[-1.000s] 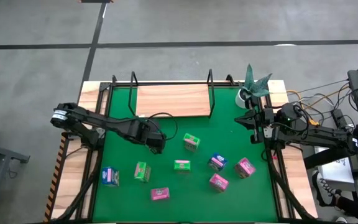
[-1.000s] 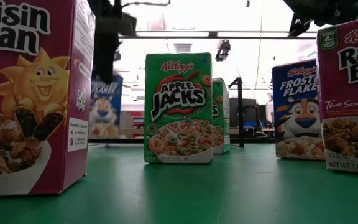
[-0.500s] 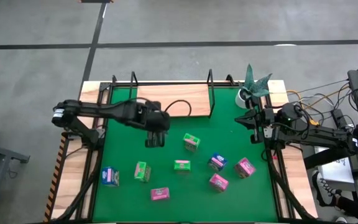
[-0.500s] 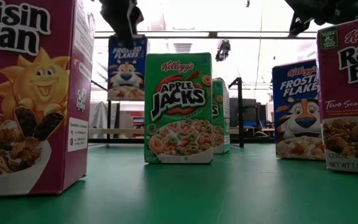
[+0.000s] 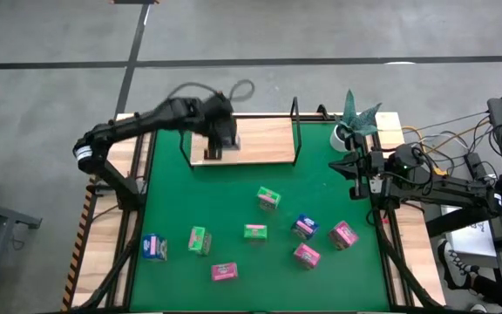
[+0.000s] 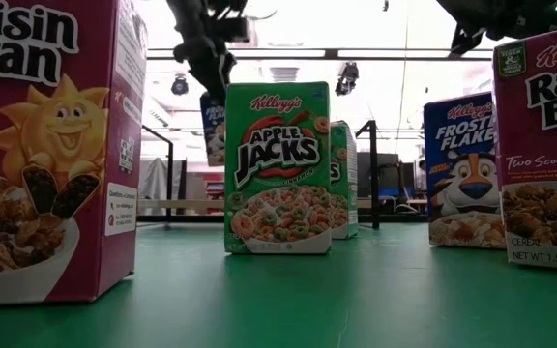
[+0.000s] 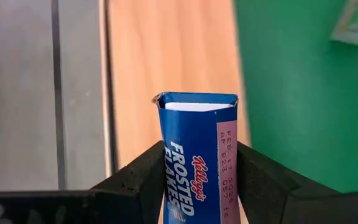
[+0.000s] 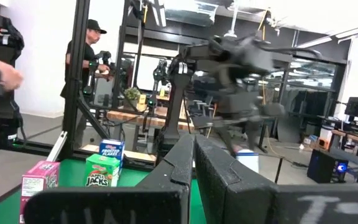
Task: Stack cereal on shelf
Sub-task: Put the middle blue cereal box on the shelf
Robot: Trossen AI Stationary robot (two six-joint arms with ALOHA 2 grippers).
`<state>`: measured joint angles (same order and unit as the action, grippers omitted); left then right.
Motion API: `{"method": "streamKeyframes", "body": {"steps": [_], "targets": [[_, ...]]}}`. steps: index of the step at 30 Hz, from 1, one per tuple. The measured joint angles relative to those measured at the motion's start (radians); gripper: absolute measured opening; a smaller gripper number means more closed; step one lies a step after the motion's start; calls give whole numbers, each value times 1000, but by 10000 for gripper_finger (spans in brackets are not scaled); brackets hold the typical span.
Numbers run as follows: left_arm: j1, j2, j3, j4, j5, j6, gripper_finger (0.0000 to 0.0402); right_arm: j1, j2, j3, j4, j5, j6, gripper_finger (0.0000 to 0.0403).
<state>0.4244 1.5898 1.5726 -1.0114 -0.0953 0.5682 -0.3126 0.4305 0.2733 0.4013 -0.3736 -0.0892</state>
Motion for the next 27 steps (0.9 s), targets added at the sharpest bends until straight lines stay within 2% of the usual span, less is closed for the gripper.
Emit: {"method": "streamKeyframes", "body": {"steps": [5,8,13,27], "targets": [[140,0,0,14,41,95,155,0,0,0,0,0,2,9],[209,0,0,23,109,122,155,0,4,0,-1,0,5,9],[292,19,0,26,163,141,155,0,5,0,-4,0,14,9],[347,111,0,9,166,182,155,0,5,0,-26,0,18,9]]}}
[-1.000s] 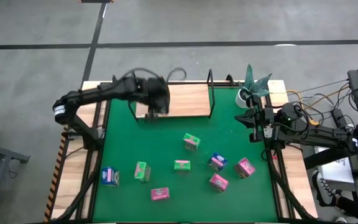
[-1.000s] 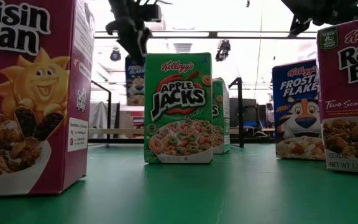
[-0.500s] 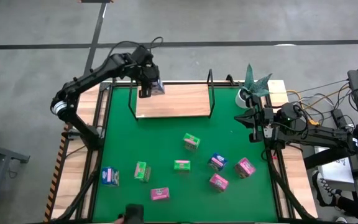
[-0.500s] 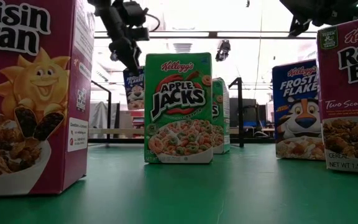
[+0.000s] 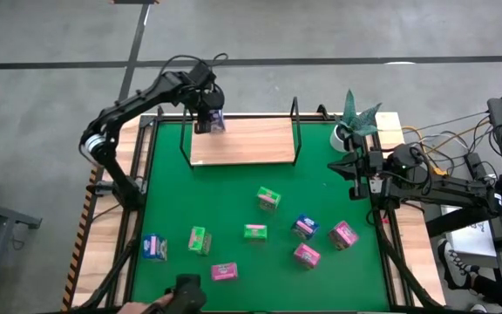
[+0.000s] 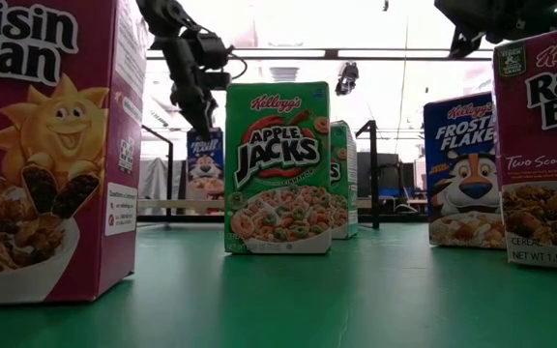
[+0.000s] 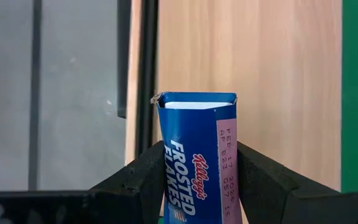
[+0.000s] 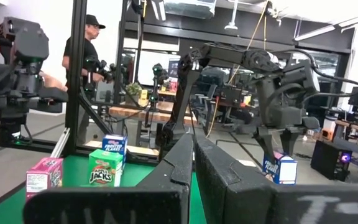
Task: Stack cereal on shelf
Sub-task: Put the middle blue cereal box on the shelf
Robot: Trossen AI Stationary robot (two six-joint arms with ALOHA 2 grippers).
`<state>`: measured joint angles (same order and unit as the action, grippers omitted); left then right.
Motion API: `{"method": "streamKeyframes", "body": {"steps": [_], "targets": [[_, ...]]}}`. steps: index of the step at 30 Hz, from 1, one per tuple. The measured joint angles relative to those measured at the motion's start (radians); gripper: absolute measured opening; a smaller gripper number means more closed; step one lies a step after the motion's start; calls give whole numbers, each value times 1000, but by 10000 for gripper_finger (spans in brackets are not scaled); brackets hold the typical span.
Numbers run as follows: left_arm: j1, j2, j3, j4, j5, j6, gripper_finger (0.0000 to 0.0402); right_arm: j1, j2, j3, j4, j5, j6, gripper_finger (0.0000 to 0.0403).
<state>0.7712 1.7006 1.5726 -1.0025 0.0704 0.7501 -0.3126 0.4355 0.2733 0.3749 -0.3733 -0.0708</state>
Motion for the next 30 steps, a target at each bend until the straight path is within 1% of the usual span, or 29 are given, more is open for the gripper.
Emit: {"method": "streamKeyframes", "body": {"steps": [5,30], "targets": [[8,16,0,-26,0,1,155,0,0,0,-2,0,3,9],[18,17,-11,-28,0,16,156,0,0,-1,-3,0,10,9]]}}
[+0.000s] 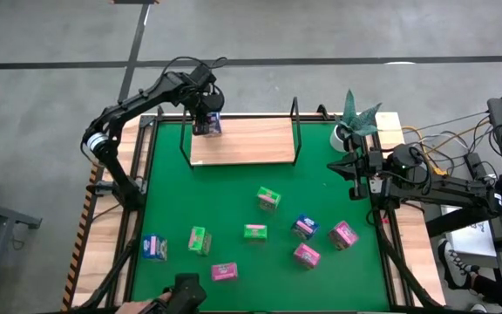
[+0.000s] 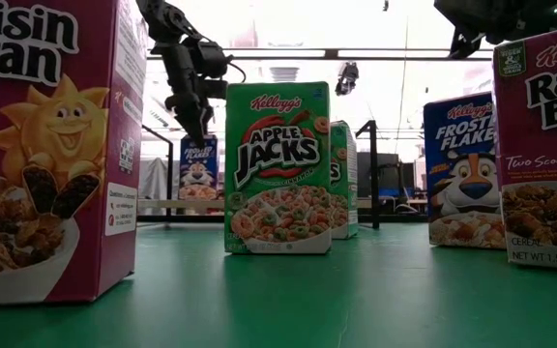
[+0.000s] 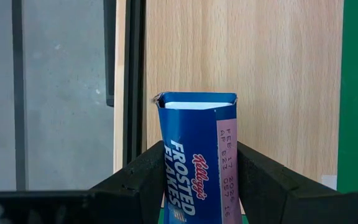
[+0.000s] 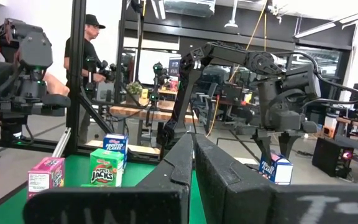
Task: Stack cereal on shelf
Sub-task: Put the middle blue cereal box on the shelf
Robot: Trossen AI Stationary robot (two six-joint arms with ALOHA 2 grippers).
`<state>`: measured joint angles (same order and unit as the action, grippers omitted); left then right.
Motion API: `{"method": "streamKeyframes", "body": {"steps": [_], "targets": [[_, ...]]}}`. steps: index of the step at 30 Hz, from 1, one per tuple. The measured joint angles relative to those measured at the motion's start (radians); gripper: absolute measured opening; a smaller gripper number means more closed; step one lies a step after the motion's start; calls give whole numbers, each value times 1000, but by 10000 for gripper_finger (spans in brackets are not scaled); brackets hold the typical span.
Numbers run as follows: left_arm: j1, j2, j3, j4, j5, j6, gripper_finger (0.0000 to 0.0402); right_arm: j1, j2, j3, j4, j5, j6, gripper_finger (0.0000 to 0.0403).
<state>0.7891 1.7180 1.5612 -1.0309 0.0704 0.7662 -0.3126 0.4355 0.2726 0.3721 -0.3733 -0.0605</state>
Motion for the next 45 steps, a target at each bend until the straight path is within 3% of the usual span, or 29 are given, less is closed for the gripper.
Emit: {"method": "streamKeyframes", "body": {"steps": [5,17,32,35,38,43,45], "targets": [[0,0,0,-2,0,0,162,0,0,0,0,0,0,9],[0,-2,-2,-3,-6,-1,235,0,0,0,0,0,0,9],[-46,-4,169,-128,-8,-111,229,0,0,0,0,0,11,9],[-58,-4,159,-129,-55,-119,201,1,0,0,0,0,12,9],[-57,-4,144,-120,-130,-121,143,1,-1,0,0,0,20,9],[-48,-4,117,-111,-134,-122,25,1,-1,0,0,0,22,9],[-48,-4,107,-103,-134,-126,8,0,-1,0,0,0,23,9]]}}
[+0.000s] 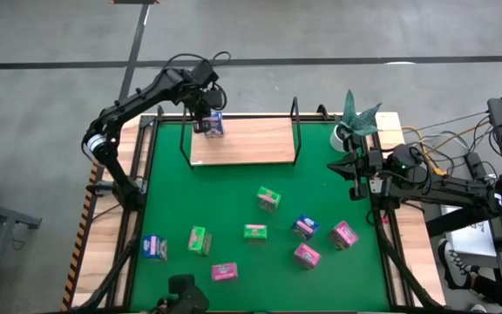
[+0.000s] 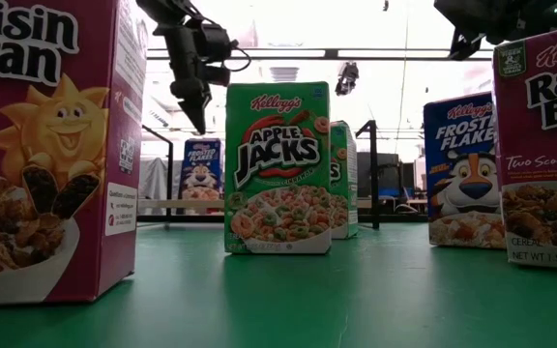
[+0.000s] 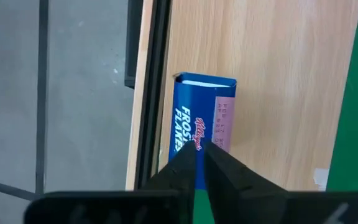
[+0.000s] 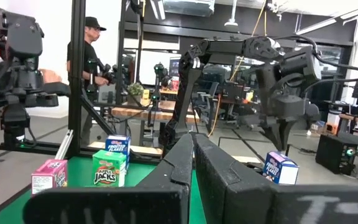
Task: Stack cereal on shelf
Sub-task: Put the middle blue cereal box on the shelf
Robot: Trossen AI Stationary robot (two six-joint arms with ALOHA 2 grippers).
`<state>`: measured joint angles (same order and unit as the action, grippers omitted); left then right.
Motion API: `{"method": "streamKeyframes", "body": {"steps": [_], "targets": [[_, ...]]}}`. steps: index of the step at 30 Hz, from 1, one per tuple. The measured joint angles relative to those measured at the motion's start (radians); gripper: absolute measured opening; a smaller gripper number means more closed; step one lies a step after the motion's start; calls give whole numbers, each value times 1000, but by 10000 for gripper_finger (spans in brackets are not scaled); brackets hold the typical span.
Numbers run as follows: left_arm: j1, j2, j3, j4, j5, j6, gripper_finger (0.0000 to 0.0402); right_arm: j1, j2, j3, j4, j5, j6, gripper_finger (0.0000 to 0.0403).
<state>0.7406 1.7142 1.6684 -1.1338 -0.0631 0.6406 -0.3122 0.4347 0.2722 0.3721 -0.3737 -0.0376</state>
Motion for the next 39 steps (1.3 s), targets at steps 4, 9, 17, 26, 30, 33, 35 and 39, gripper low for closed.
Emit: {"method": "streamKeyframes", "body": {"steps": [4,9,17,26,30,33,35,39], "targets": [[0,0,-6,24,1,-11,23,0,0,0,0,0,0,9],[1,0,-17,40,2,-14,13,0,0,0,0,0,0,9],[1,0,-72,63,26,-15,1,0,0,0,0,0,0,9],[4,-1,-78,76,-69,4,0,0,0,0,0,0,0,9],[4,-2,-79,69,-77,6,0,0,0,0,0,0,0,9],[4,-2,-79,69,-77,5,0,0,0,0,0,0,0,9],[4,-2,-79,69,-79,5,0,0,0,0,0,0,0,9],[4,-8,-80,69,-85,5,0,0,0,0,0,0,0,9]]}}
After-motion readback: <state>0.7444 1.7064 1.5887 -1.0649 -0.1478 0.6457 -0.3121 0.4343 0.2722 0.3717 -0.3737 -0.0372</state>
